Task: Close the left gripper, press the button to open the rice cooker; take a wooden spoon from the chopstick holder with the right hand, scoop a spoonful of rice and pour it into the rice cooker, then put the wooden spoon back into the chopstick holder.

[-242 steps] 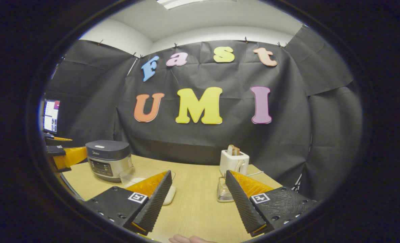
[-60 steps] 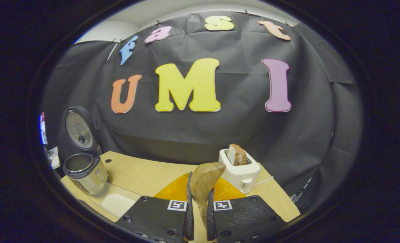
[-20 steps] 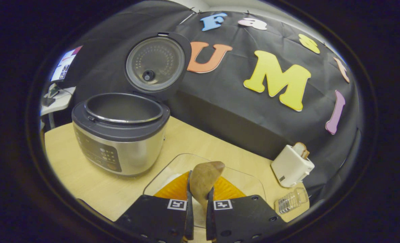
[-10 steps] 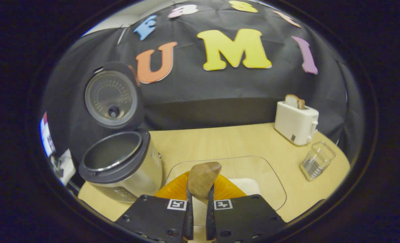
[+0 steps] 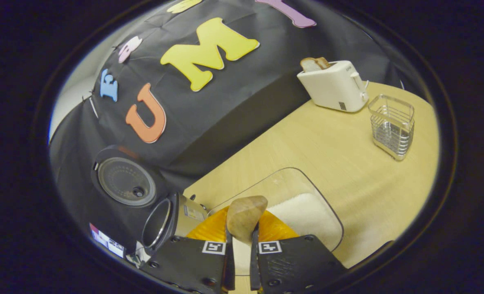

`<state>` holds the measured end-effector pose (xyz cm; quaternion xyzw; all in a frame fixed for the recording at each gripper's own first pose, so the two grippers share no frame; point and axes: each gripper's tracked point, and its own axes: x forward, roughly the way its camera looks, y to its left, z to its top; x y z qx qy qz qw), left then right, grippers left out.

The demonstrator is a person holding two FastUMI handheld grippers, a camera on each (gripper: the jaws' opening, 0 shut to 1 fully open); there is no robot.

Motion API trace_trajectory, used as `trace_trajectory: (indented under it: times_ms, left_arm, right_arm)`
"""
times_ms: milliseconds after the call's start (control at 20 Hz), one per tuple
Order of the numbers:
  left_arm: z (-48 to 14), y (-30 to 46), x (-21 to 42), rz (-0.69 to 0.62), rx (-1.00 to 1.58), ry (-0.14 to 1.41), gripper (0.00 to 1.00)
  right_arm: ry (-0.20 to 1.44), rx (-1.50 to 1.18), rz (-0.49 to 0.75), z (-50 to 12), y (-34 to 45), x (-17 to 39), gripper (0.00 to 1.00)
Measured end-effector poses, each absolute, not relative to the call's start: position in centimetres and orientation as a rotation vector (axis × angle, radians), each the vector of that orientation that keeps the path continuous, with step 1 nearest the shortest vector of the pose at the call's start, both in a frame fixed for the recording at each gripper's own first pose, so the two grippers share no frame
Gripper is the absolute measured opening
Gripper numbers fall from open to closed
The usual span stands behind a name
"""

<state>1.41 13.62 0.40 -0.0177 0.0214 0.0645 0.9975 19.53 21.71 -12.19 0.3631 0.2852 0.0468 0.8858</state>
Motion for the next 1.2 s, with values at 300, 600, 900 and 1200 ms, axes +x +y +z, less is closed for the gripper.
trace_trajectory:
  times_ms: [300,600,900,1200]
  left_arm:
    - [0.1,13.0,1.6,0.115,-0.025,0.050,0.99]
    - [-0.3,13.8,1.6,0.126,-0.037,0.063,0.99]
    - [-0.6,14.1,1.8,0.135,-0.044,0.071,0.99]
    - [-0.6,14.1,1.9,0.134,-0.041,0.071,0.99]
  right_arm:
    - [0.626,0.935,0.117,-13.3,20.7,19.5,0.14]
    - [0.654,1.128,0.151,-13.1,21.1,19.8,0.14]
    - [0.684,1.272,0.181,-13.0,21.1,20.0,0.14]
    - [0.682,1.410,0.196,-12.3,21.2,19.7,0.14]
